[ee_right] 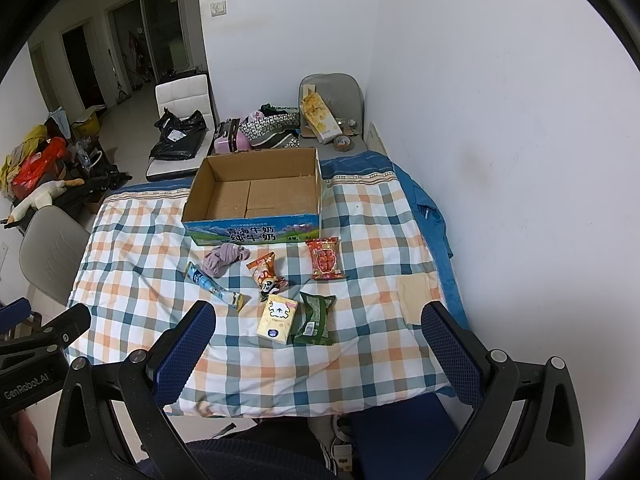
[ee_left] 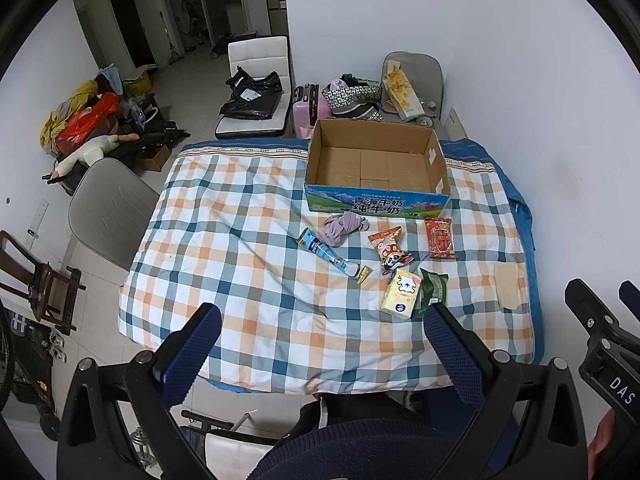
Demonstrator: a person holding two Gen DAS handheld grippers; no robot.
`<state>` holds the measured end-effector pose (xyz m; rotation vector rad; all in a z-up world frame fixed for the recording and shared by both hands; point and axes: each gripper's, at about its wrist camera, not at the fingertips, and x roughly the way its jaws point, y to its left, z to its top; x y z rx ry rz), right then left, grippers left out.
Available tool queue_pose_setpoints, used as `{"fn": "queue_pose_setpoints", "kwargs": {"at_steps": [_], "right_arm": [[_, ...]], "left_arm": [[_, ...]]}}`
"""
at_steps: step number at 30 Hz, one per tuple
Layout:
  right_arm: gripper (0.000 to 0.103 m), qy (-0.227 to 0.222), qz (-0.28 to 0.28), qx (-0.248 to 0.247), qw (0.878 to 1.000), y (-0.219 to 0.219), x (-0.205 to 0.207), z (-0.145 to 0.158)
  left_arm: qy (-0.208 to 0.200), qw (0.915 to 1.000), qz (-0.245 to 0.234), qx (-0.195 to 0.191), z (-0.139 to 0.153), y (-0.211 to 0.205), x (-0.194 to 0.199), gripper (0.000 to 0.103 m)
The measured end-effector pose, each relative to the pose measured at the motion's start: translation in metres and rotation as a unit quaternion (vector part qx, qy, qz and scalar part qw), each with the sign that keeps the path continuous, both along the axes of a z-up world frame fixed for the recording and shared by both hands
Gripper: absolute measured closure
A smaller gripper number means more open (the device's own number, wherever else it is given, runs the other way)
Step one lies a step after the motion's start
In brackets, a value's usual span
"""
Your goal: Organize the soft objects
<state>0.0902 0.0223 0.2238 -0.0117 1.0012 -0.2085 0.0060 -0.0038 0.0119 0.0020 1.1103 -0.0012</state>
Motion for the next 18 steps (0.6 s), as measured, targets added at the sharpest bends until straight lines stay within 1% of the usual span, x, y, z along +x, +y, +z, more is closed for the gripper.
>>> {"fn": "queue_pose_setpoints", "kwargs": {"at_steps": [18], "right_arm": [[0.000,-0.003,0.000,0.000,1.000,0.0007,0.0004,0.0007]], "left_arm": [[-0.003,1.0000,0.000,0.001,-0.0002,-0.0004,-0.0010,0.000]]}}
